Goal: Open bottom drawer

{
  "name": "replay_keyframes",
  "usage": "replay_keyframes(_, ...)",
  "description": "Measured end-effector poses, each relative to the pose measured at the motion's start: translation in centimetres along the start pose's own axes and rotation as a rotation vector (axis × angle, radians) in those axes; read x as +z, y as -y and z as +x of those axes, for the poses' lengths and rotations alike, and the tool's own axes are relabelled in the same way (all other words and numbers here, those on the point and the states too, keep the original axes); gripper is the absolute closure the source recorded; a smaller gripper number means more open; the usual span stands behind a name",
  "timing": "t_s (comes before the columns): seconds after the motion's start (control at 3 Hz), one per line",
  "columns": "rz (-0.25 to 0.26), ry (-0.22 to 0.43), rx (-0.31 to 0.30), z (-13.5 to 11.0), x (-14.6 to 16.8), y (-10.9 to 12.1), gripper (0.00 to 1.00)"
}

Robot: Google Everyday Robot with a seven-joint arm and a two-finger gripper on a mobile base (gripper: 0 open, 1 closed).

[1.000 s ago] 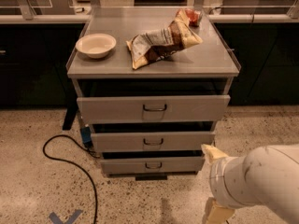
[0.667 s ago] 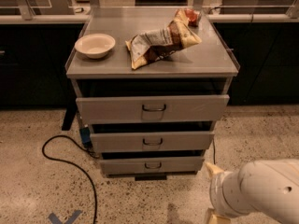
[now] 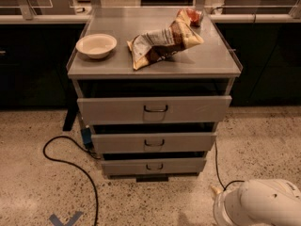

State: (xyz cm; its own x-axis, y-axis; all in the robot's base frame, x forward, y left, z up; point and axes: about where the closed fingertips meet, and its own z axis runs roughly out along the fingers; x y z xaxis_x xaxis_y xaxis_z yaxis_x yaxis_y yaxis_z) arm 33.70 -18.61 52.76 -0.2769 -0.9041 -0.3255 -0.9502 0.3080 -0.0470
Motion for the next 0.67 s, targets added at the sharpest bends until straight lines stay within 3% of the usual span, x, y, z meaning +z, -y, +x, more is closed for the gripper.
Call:
replay_keyframes(0.33, 0.001, 0.003, 0.004, 0.2, 0.5, 0.5, 0.00)
replay_keyframes(0.67, 0.049, 0.015, 0.021, 0.5, 2.0, 3.1, 0.00)
